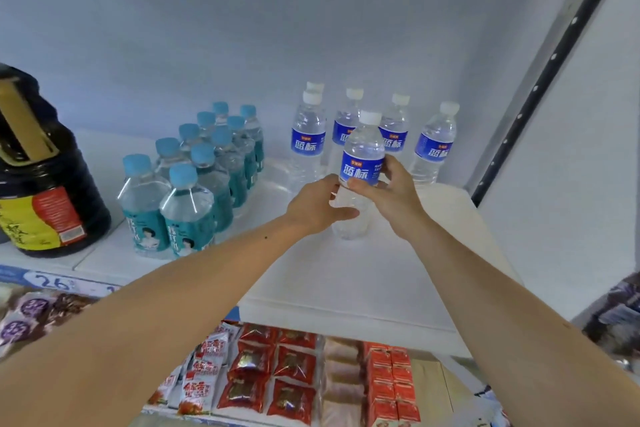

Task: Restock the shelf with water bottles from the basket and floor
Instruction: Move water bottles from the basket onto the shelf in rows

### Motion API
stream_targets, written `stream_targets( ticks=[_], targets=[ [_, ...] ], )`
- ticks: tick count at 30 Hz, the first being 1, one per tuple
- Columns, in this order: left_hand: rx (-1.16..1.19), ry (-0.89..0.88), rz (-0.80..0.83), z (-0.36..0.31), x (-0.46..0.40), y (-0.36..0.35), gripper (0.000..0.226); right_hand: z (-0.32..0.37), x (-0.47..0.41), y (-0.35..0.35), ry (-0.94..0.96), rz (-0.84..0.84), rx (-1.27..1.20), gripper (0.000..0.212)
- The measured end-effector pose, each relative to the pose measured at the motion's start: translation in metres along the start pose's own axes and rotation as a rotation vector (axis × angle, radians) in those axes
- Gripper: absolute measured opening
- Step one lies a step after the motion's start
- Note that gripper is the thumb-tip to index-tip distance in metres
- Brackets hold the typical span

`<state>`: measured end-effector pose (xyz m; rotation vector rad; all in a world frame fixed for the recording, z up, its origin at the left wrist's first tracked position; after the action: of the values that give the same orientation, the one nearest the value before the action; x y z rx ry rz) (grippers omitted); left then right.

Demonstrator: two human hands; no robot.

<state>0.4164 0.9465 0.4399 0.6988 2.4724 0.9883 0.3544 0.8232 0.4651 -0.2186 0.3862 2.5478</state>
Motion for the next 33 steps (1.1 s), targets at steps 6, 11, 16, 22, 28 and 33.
stream_targets(
  ticks=[6, 11, 16, 22, 28, 33],
  targets=[
    [0.045, 0.031, -0.026, 0.018, -0.025, -0.003, 0.064, -0.009, -0.029, -0.008, 0.032, 0.066, -0.022, 0.064],
    [0.053, 0.002, -0.003, 0.030, -0.032, -0.007, 0.074, -0.020, -0.047, -0.015, 0.019, 0.114, 0.003, 0.068],
    [0.080, 0.022, 0.038, 0.045, -0.029, -0.016, 0.076, -0.027, -0.053, -0.015, -0.016, 0.128, 0.010, 0.071],
    [-0.032, 0.073, 0.113, 0.064, -0.025, -0.021, 0.079, -0.044, -0.042, -0.018, -0.102, 0.058, 0.071, 0.074],
    [-0.173, 0.023, 0.117, 0.064, -0.027, -0.020, 0.062, -0.065, -0.027, -0.025, -0.095, -0.004, 0.155, 0.069],
    [-0.257, 0.023, 0.137, 0.063, -0.031, -0.019, 0.067, -0.068, -0.034, -0.028, -0.102, -0.022, 0.194, 0.067]
  ],
)
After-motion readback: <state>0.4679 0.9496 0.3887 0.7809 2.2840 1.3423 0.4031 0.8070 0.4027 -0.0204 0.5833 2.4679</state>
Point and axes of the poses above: each hand's wrist, its own x-axis away from the middle knuckle, its own y-axis out of the back of the hand, z = x × y, the point moved 7 cm from there along -x, towards the middle knuckle, and after that the axes turned 2 degrees about -z, right-handed, at the moved point
